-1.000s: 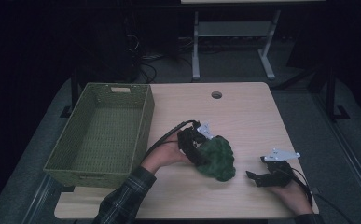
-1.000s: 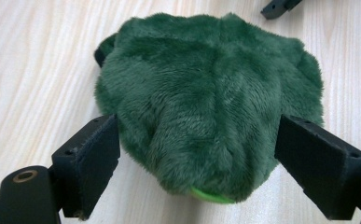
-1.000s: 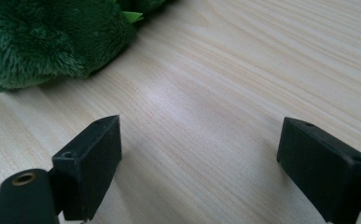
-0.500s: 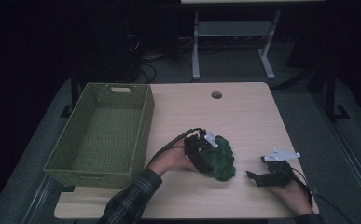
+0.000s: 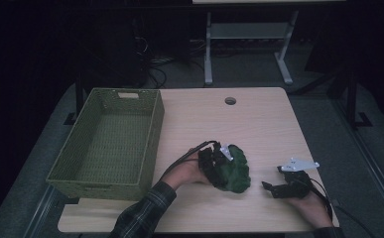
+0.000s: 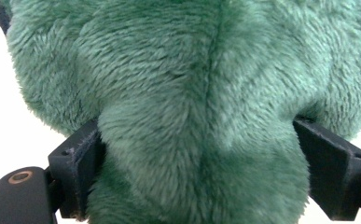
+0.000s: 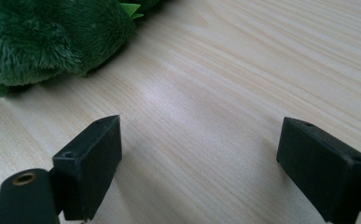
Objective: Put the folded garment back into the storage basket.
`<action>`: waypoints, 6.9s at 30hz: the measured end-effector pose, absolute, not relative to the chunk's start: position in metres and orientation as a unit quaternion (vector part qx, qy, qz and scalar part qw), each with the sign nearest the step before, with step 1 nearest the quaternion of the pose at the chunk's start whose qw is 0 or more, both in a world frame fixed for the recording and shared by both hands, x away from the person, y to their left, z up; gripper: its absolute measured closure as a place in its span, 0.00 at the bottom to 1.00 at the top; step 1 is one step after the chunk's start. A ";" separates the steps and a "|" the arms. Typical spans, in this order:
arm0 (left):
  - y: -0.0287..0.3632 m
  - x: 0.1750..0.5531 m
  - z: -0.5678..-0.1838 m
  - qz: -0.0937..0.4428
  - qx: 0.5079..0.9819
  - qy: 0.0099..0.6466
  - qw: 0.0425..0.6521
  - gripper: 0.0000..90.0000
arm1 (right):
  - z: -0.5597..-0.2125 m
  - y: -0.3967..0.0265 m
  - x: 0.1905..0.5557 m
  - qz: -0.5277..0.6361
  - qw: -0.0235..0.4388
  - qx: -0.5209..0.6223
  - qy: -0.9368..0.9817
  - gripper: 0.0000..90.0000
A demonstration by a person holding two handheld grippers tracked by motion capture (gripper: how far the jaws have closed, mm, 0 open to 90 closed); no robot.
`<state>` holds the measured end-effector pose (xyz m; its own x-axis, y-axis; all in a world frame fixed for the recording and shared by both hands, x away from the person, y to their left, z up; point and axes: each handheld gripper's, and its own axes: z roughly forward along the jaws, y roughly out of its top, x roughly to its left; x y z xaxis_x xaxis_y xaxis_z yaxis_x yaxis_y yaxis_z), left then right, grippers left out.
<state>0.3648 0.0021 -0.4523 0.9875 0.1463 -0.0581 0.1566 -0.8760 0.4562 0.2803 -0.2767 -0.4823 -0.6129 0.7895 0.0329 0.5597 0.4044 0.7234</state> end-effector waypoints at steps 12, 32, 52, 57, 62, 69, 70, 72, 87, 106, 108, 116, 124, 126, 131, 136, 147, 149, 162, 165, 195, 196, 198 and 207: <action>-0.003 0.357 -0.446 -0.005 0.974 0.061 0.217 0.36 | -0.482 -0.277 0.280 0.360 0.160 0.410 0.822 0.15; 0.003 0.359 -0.437 -0.046 0.971 0.084 0.220 0.71 | -0.482 -0.276 0.280 0.361 0.159 0.412 0.822 0.15; 0.038 0.360 -0.376 -0.020 0.961 0.130 0.242 0.70 | -0.482 -0.276 0.280 0.361 0.159 0.412 0.821 0.15; 0.050 0.361 -0.361 -0.017 0.957 0.143 0.251 0.70 | -0.482 -0.276 0.280 0.361 0.159 0.412 0.821 0.15; 0.061 0.362 -0.348 -0.011 0.955 0.151 0.254 0.70 | -0.482 -0.276 0.280 0.362 0.160 0.412 0.821 0.15; 0.079 0.363 -0.335 -0.004 0.949 0.166 0.269 0.70 | -0.482 -0.276 0.280 0.362 0.160 0.411 0.821 0.15; 0.081 0.363 -0.333 -0.003 0.948 0.167 0.270 0.70 | -0.482 -0.276 0.280 0.362 0.160 0.411 0.821 0.15; 0.087 0.364 -0.330 0.002 0.947 0.171 0.271 0.70 | -0.482 -0.276 0.280 0.362 0.160 0.412 0.821 0.15; 0.138 0.366 -0.306 0.032 0.936 0.217 0.276 0.70 | -0.482 -0.276 0.280 0.362 0.159 0.413 0.820 0.15; 0.204 0.359 -0.279 0.076 0.914 0.278 0.286 0.70 | -0.482 -0.276 0.280 0.362 0.160 0.413 0.820 0.15; 0.212 0.358 -0.277 0.079 0.910 0.286 0.289 0.70 | -0.482 -0.276 0.280 0.362 0.161 0.412 0.820 0.15; 0.248 0.354 -0.274 0.096 0.895 0.326 0.287 0.70 | -0.482 -0.276 0.280 0.362 0.160 0.414 0.820 0.15; 0.282 0.355 -0.283 0.113 0.878 0.376 0.274 0.70 | -0.482 -0.276 0.280 0.361 0.160 0.414 0.820 0.15; 0.290 0.358 -0.288 0.117 0.873 0.387 0.272 0.70 | -0.482 -0.276 0.280 0.361 0.160 0.413 0.821 0.15; 0.302 0.365 -0.303 0.117 0.865 0.410 0.264 0.70 | -0.482 -0.276 0.280 0.361 0.160 0.414 0.821 0.15; 0.306 0.369 -0.316 0.115 0.857 0.426 0.268 0.70 | -0.482 -0.276 0.280 0.361 0.160 0.414 0.821 0.15; 0.311 0.381 -0.357 0.109 0.847 0.452 0.258 0.70 | -0.482 -0.276 0.280 0.361 0.160 0.414 0.821 0.15; 0.313 0.383 -0.366 0.103 0.846 0.456 0.256 0.70 | -0.482 -0.276 0.280 0.361 0.160 0.414 0.821 0.15; 0.313 0.390 -0.402 0.081 0.846 0.471 0.235 0.70 | -0.482 -0.276 0.280 0.361 0.160 0.414 0.821 0.15; 0.313 0.390 -0.403 0.078 0.848 0.471 0.231 0.70 | -0.482 -0.276 0.280 0.361 0.160 0.414 0.820 0.15; 0.319 0.389 -0.400 0.114 0.830 0.492 0.236 0.20 | -0.482 -0.277 0.280 0.360 0.161 0.415 0.820 0.15; 0.319 0.388 -0.398 0.116 0.828 0.492 0.241 0.20 | -0.482 -0.277 0.280 0.360 0.161 0.415 0.820 0.15; 0.320 0.385 -0.393 0.126 0.824 0.493 0.249 0.19 | -0.482 -0.277 0.280 0.360 0.161 0.415 0.820 0.15; 0.310 0.370 -0.365 0.152 0.813 0.481 0.289 0.19 | -0.482 -0.277 0.280 0.360 0.161 0.415 0.820 0.15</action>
